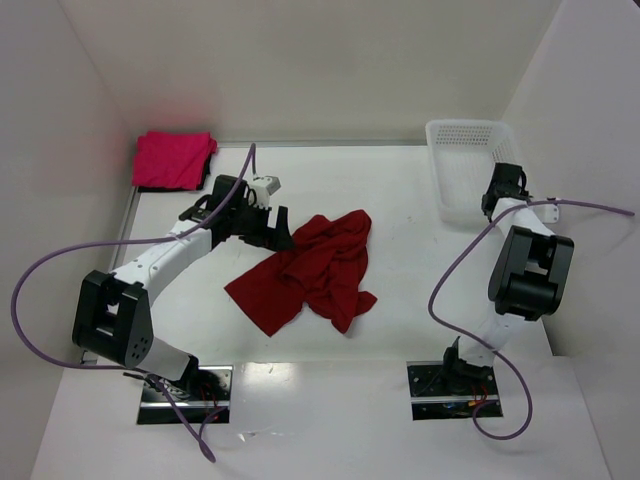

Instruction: Fold and stack the t-shirts

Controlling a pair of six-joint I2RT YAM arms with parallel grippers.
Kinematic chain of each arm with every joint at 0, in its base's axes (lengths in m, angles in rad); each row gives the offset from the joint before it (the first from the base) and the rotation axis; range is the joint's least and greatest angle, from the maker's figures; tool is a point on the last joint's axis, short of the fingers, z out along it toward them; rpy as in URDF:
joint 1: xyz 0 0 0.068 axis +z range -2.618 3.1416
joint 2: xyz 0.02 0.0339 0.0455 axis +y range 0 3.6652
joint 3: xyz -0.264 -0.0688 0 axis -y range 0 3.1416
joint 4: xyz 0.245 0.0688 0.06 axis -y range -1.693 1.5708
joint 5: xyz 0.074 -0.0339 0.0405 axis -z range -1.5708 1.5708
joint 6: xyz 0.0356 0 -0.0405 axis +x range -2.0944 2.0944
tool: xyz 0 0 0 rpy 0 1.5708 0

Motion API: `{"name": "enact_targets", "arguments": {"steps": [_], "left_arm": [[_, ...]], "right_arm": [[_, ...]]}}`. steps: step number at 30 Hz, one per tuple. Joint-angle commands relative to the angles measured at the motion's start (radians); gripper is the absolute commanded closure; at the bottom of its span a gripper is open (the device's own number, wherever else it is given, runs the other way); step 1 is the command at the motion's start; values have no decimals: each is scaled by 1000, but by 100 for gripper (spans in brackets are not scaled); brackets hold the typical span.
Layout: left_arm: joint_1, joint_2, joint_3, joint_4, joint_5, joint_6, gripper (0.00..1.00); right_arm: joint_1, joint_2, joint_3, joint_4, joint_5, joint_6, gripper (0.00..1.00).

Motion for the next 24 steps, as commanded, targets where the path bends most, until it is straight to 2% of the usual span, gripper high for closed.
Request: {"name": "enact_targets", "arguments": {"steps": [1,4,5,7,12,14,18,21,24], "left_arm": [[-3,8,40,0,5,25,1],[-3,-1,40,0,-9,14,1],[-3,-1,40,0,-9,14,1],[-3,-1,40,0,-19,14,1],[-3,-10,50,9,-7,5,1],[-3,-21,50,9,2,5,1],[-3,-44,50,-26,-77,-24,1],[-3,-73,50,-67,-160,-84,1],[6,-201,-18,-78,-194,-158,1]], "right_arm": [[-15,86,62,32,-43,-50,73],[-15,35,30,41,-90,-111,48],[-15,-20,11,42,-100,-129,33],[-15,-93,-59,77,-115,-174,27],[-3,-385,-191,152,-189,-278,0],[11,-472,-200,123,-260,-303,0],[148,-611,-220,79,-305,-317,0],[369,-643,-231,33,-345,-356,0],[610,-527,-106,-104,-434,-563,0]]}}
